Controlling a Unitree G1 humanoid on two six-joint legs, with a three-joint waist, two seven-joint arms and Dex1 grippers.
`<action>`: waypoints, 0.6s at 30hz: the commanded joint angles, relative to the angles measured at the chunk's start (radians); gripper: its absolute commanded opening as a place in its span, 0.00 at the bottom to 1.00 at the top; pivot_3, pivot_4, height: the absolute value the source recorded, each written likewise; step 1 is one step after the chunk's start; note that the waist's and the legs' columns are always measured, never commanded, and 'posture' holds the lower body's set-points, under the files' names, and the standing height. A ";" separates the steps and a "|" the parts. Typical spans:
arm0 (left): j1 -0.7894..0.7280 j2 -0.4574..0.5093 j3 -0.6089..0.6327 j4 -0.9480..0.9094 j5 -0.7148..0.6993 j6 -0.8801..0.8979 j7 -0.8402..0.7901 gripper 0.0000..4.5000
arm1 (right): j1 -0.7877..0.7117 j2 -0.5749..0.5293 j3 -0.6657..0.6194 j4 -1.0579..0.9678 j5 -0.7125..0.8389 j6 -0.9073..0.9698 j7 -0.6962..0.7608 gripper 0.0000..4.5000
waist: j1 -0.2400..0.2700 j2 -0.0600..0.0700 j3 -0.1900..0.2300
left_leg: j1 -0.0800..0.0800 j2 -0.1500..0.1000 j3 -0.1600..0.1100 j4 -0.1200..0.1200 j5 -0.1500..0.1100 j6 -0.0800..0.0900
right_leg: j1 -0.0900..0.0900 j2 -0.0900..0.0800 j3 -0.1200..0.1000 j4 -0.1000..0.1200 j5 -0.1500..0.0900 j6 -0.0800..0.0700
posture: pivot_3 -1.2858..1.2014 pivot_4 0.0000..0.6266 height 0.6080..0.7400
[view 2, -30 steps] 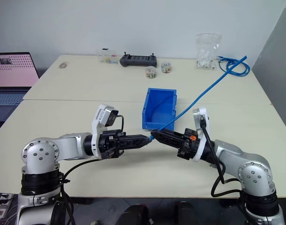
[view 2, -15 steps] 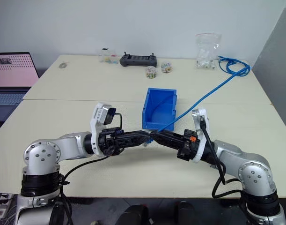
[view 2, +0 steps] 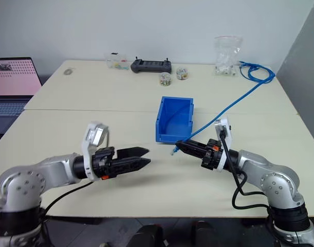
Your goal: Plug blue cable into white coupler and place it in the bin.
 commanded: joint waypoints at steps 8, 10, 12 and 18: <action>0.479 -0.229 0.038 -0.128 0.617 -0.610 0.325 1.00 | -0.003 0.013 0.021 0.006 -0.099 -0.038 0.092 0.00 | 0.007 0.000 0.000 | -0.002 0.001 0.001 0.000 0.000 0.000 | -0.001 -0.001 0.000 -0.002 0.001 -0.001 | 0.52 0.24 1.00; 0.539 -0.243 0.054 -0.100 0.694 -0.703 0.335 1.00 | -0.004 0.015 0.020 0.007 -0.108 -0.036 0.099 0.00 | 0.010 0.000 0.000 | -0.003 0.001 0.001 0.000 0.000 0.000 | -0.002 -0.001 -0.001 -0.002 0.001 -0.001 | 0.52 0.24 1.00; 0.586 -0.267 0.090 -0.055 0.726 -0.761 0.349 1.00 | -0.006 0.016 0.020 0.012 -0.115 -0.036 0.106 0.00 | 0.012 0.000 0.000 | -0.002 0.001 0.001 0.000 0.000 0.000 | -0.001 -0.001 -0.001 -0.003 0.000 0.000 | 0.52 0.24 1.00; 0.611 -0.257 0.159 0.080 0.716 -0.825 0.290 1.00 | -0.016 0.032 0.022 0.018 -0.134 -0.032 0.113 0.00 | 0.012 0.000 0.000 | -0.003 0.001 0.001 0.000 -0.001 0.001 | -0.001 -0.001 -0.001 -0.004 0.000 0.001 | 0.52 0.24 1.00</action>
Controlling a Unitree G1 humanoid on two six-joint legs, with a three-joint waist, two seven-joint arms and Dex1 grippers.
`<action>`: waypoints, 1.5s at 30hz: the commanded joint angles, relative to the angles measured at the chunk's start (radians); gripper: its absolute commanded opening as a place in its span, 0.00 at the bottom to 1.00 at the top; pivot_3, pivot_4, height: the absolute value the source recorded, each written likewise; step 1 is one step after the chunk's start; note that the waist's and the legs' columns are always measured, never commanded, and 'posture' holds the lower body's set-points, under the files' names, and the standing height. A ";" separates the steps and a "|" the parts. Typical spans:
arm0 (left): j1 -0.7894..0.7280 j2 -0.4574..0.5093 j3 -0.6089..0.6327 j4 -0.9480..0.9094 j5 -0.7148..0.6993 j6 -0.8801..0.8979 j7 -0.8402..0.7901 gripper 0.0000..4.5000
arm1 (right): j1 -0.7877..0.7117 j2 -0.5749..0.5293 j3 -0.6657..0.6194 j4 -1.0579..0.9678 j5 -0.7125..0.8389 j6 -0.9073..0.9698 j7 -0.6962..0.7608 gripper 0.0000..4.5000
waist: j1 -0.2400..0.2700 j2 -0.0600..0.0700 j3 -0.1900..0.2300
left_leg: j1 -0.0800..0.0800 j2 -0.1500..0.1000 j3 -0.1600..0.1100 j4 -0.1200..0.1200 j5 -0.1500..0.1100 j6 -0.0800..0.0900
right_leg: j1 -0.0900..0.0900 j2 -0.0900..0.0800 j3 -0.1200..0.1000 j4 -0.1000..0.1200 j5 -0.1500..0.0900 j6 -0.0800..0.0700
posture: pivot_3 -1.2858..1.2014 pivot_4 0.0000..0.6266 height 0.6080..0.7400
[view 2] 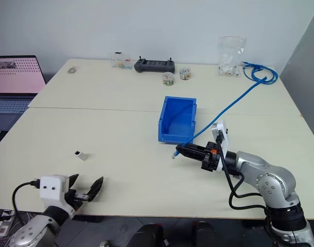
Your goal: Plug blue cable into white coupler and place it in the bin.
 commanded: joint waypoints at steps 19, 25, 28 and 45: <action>-0.401 0.312 0.031 0.440 0.027 0.047 -0.221 1.00 | -0.037 0.056 -0.006 -0.008 -0.036 -0.004 0.018 0.00 | -0.006 0.000 0.000 | 0.000 0.001 -0.001 0.000 0.000 0.000 | -0.001 0.001 -0.002 0.002 0.001 -0.001 | 0.52 0.24 1.00; -0.461 0.338 -0.004 0.471 0.031 0.083 -0.270 1.00 | -0.034 0.057 -0.006 -0.016 -0.038 -0.002 0.021 0.00 | -0.008 0.000 0.000 | 0.000 0.001 -0.001 0.000 0.000 0.000 | -0.001 0.001 -0.001 0.003 0.002 -0.002 | 0.52 0.24 1.00; -0.463 0.343 -0.005 0.473 0.028 0.105 -0.282 1.00 | -0.033 0.056 -0.006 -0.019 -0.038 -0.002 0.020 0.00 | -0.011 0.000 0.000 | 0.000 0.001 0.000 0.000 0.000 0.000 | -0.003 0.001 -0.001 0.003 0.003 -0.004 | 0.52 0.24 1.00; -0.542 0.368 -0.012 0.624 0.061 0.107 -0.306 0.56 | -0.037 0.057 0.000 -0.025 -0.039 0.002 0.018 0.00 | -0.011 0.000 0.000 | -0.001 0.002 0.000 0.000 0.000 0.000 | -0.005 0.001 -0.001 0.006 0.003 -0.005 | 0.52 0.24 1.00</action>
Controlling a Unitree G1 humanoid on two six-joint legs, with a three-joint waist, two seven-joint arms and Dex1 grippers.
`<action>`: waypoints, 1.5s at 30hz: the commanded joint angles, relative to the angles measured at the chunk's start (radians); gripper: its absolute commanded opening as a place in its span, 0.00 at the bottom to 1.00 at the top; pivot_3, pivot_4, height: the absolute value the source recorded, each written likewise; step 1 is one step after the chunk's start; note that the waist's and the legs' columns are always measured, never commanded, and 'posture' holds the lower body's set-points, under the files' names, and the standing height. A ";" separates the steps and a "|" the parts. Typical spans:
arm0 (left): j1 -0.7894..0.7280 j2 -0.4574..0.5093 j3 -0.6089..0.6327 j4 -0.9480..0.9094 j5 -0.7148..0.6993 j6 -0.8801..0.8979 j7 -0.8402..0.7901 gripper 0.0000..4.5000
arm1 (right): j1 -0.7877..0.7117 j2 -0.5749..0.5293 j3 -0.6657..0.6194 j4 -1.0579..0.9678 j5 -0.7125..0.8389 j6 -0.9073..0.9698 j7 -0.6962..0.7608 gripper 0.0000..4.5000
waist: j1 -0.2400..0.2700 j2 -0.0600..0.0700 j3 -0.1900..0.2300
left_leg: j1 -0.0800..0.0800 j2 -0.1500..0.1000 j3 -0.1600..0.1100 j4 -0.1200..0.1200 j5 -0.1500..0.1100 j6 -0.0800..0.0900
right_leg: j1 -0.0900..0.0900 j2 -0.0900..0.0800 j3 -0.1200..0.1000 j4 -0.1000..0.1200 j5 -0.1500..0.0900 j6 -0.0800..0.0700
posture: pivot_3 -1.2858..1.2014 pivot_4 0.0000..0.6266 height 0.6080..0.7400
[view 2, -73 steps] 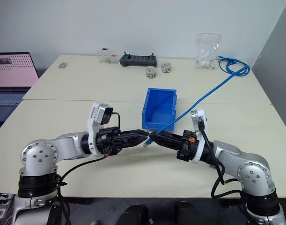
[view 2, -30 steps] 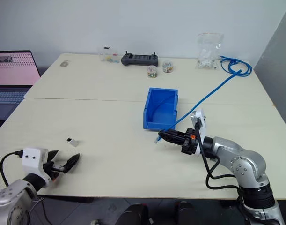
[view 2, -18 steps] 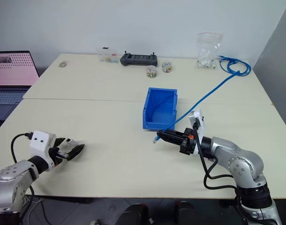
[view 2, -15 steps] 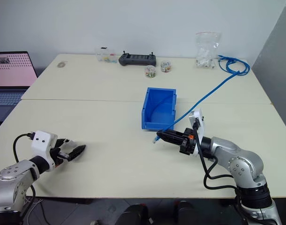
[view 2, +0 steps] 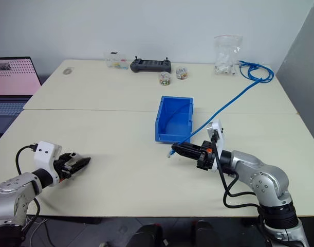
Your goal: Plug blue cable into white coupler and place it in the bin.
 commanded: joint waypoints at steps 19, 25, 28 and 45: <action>0.025 0.021 -0.298 -0.353 -0.022 0.029 -0.308 0.18 | 0.035 -0.046 0.001 -0.095 -0.090 -0.066 0.036 0.00 | 0.010 0.000 0.000 | -0.002 -0.002 0.001 0.001 0.000 0.000 | 0.000 -0.002 0.001 -0.001 0.000 0.000 | 0.52 0.24 1.00; -0.055 0.004 -0.469 -0.343 0.034 -0.009 -0.395 0.18 | 0.045 -0.081 0.073 -0.118 -0.216 -0.142 0.076 0.00 | 0.001 0.000 0.000 | -0.002 -0.001 0.001 0.000 0.000 0.000 | -0.002 0.000 0.001 0.000 0.000 0.000 | 0.52 0.24 1.00; -0.102 -0.020 -0.529 -0.299 0.065 -0.033 -0.419 0.18 | 0.032 -0.085 0.126 -0.103 -0.303 -0.193 0.084 0.00 | -0.001 0.000 0.000 | -0.002 0.000 0.002 0.001 0.000 0.000 | -0.002 0.001 0.001 0.002 -0.002 0.004 | 0.52 0.24 1.00; -0.252 -0.048 -0.700 -0.174 0.208 -0.130 -0.536 0.18 | -0.174 0.071 0.430 0.092 -0.606 -0.358 0.201 0.00 | 0.004 0.001 -0.001 | 0.002 -0.003 -0.001 0.002 0.000 0.000 | 0.004 0.000 0.000 0.001 -0.001 0.004 | 0.52 0.24 1.00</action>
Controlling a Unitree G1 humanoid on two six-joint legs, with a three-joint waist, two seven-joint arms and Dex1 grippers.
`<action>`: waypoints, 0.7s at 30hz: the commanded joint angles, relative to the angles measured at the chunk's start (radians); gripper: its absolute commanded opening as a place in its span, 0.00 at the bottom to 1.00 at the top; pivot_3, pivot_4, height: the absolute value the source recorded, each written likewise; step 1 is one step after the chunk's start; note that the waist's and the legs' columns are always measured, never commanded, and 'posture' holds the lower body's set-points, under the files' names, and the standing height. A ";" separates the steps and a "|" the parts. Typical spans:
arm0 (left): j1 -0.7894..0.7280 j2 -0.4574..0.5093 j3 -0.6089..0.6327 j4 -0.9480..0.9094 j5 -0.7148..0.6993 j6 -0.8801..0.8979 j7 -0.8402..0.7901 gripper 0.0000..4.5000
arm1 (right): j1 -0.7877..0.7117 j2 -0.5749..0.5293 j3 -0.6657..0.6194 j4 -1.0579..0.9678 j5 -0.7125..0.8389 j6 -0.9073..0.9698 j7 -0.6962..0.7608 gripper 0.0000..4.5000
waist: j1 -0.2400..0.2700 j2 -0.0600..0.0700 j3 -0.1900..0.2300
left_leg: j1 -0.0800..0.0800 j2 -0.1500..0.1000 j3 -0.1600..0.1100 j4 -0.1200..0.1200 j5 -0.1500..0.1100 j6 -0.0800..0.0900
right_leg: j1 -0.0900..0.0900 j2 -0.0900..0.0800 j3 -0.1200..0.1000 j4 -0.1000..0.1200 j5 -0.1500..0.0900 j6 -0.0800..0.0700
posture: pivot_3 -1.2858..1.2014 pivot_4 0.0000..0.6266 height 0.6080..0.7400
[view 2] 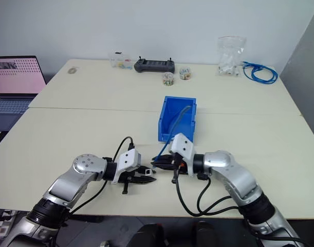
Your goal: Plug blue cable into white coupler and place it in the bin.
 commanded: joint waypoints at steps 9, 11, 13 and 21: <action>0.010 -0.007 -0.063 0.017 0.063 0.015 -0.019 0.18 | -0.077 0.044 0.067 0.075 -0.098 -0.057 0.084 0.00 | -0.001 0.000 0.000 | 0.002 0.000 -0.001 0.000 0.000 0.000 | 0.003 0.000 -0.001 0.000 0.000 0.000 | 0.52 0.24 1.00; 0.009 -0.008 -0.064 0.015 0.064 0.018 -0.018 0.18 | -0.078 0.046 0.070 0.089 -0.112 -0.067 0.092 0.00 | -0.001 0.000 0.000 | 0.003 0.000 -0.001 0.000 0.000 0.000 | 0.003 0.000 -0.001 0.000 0.000 0.000 | 0.52 0.24 1.00; 0.009 -0.009 -0.064 0.014 0.065 0.020 -0.018 0.18 | -0.076 0.046 0.070 0.103 -0.125 -0.079 0.098 0.00 | -0.001 0.000 0.000 | 0.003 0.000 -0.001 0.000 0.000 0.000 | 0.003 0.000 -0.001 0.000 0.000 0.000 | 0.52 0.24 1.00; 0.008 -0.013 -0.068 0.014 0.080 0.022 -0.006 0.18 | -0.082 0.041 0.065 0.128 -0.157 -0.087 0.117 0.00 | -0.001 0.001 -0.001 | 0.005 0.000 -0.002 0.000 0.000 0.000 | 0.005 0.000 -0.001 0.000 0.000 0.000 | 0.52 0.24 1.00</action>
